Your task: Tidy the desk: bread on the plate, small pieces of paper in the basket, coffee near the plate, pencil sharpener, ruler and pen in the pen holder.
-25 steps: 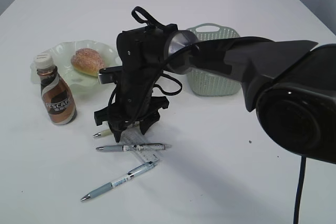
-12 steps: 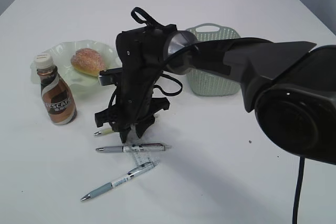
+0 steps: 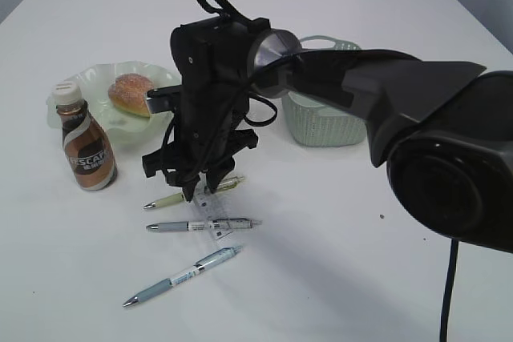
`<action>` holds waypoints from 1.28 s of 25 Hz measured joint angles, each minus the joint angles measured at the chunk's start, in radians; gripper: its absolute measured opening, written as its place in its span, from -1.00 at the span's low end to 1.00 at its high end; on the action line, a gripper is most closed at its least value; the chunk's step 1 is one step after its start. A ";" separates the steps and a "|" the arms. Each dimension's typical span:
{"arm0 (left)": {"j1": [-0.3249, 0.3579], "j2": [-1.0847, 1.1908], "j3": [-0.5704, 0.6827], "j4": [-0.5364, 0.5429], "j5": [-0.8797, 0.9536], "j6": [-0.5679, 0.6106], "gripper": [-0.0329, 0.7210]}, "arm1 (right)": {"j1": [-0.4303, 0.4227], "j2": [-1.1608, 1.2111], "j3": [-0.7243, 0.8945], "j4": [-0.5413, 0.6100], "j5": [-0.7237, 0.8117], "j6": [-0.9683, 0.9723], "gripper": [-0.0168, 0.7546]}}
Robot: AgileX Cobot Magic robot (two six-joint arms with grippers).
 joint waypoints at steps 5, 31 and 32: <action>0.000 0.000 0.000 0.000 0.000 0.000 -0.01 | 0.000 0.000 -0.006 0.000 0.000 0.000 -0.36; 0.000 0.000 0.000 0.000 0.000 0.000 -0.04 | 0.037 -0.227 -0.009 -0.184 -0.217 -0.062 -0.37; 0.000 0.000 0.000 0.000 0.000 0.000 -0.04 | 0.037 -0.229 -0.009 -0.208 -0.247 -0.062 -0.37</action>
